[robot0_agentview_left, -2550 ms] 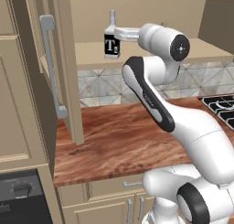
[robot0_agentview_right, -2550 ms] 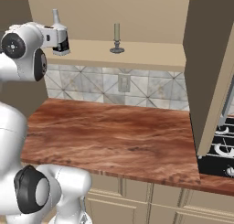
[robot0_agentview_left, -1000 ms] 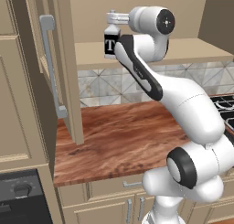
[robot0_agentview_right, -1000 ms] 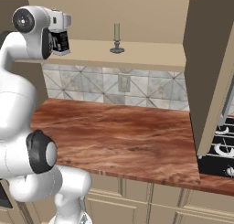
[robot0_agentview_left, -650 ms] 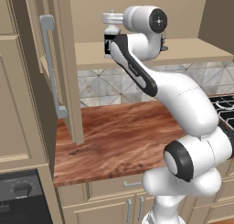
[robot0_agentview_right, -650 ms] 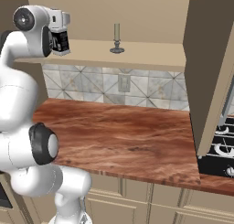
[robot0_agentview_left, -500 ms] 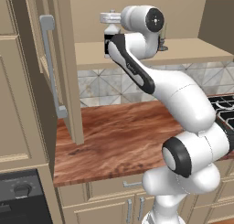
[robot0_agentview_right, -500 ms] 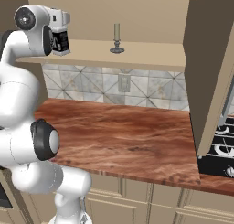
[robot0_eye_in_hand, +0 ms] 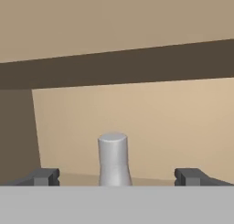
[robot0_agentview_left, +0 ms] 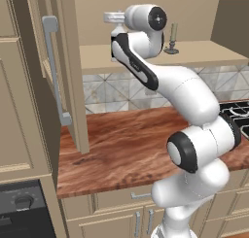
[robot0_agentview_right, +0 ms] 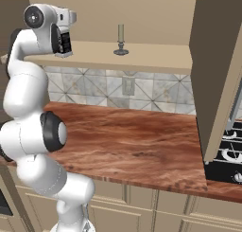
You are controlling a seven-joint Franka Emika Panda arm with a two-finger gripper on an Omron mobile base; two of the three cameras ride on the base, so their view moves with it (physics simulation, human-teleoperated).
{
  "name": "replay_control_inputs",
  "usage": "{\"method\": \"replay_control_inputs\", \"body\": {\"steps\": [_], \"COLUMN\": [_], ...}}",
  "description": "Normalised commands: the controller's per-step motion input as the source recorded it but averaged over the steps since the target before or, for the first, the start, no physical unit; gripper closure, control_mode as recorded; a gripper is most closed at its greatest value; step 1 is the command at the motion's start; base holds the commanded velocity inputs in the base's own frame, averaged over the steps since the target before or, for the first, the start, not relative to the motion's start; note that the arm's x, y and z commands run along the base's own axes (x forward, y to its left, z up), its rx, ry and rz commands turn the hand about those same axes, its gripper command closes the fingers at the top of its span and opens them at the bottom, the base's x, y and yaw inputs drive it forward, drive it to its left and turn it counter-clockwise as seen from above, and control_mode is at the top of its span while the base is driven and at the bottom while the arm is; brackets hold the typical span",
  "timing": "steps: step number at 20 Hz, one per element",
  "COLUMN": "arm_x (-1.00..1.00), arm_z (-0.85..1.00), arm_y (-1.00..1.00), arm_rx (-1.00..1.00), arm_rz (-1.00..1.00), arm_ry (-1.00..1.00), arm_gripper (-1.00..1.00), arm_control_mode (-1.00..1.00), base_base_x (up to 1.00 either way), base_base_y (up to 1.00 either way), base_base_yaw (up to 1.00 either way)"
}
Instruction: Get the candle and the liquor from the cabinet and move them to the dining counter.
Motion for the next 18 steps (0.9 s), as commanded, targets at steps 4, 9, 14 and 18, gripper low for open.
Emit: {"method": "replay_control_inputs", "body": {"steps": [4,9,14,18], "arm_x": [0.32,0.23,0.14,0.08], "arm_z": [0.00,-0.03,-0.05,-0.12], "arm_y": [0.00,0.03,0.10,0.12], "arm_rx": [0.00,-0.02,-0.02,-0.02], "arm_rz": [0.00,0.00,0.00,0.00], "arm_ry": [0.03,0.03,0.03,0.05], "arm_gripper": [-1.00,-1.00,-1.00,1.00], "arm_control_mode": [-1.00,-1.00,-1.00,-1.00], "base_base_x": [0.00,0.00,0.00,0.00], "base_base_y": [0.00,0.00,0.00,0.00], "base_base_yaw": [0.00,0.00,0.00,0.00]}}
